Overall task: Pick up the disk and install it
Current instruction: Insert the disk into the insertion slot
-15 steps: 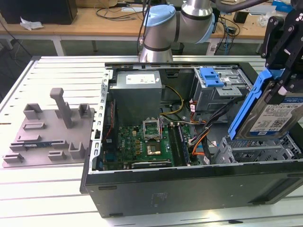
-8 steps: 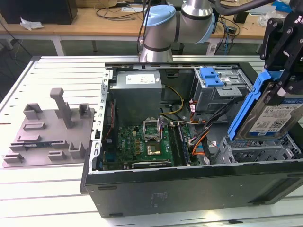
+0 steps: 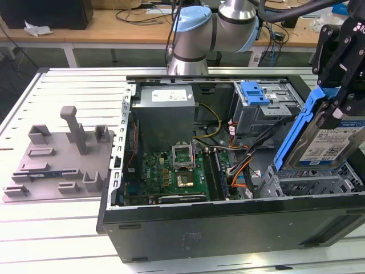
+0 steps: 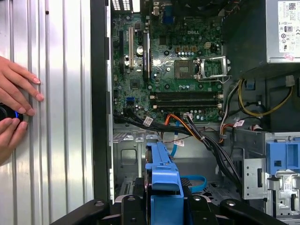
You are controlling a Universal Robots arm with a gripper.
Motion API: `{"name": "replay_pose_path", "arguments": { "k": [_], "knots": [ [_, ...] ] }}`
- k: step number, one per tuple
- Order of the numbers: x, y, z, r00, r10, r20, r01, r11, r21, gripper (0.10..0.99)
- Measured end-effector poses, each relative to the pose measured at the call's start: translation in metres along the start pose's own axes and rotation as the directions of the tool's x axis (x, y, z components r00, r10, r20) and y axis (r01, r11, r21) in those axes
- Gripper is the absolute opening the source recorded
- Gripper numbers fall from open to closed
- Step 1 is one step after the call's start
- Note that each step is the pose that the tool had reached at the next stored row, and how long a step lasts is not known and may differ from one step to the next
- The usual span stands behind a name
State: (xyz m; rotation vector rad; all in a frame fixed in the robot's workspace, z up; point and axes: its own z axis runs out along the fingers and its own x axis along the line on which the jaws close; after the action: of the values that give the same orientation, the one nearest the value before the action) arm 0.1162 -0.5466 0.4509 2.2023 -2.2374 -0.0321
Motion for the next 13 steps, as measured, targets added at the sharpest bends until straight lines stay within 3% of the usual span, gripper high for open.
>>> {"name": "replay_pose_path", "arguments": {
  "k": [13],
  "knots": [
    [0.0014,-0.0001,0.0056,1.0,0.0,0.0,0.0,1.0,0.0,0.369]
  ]
}}
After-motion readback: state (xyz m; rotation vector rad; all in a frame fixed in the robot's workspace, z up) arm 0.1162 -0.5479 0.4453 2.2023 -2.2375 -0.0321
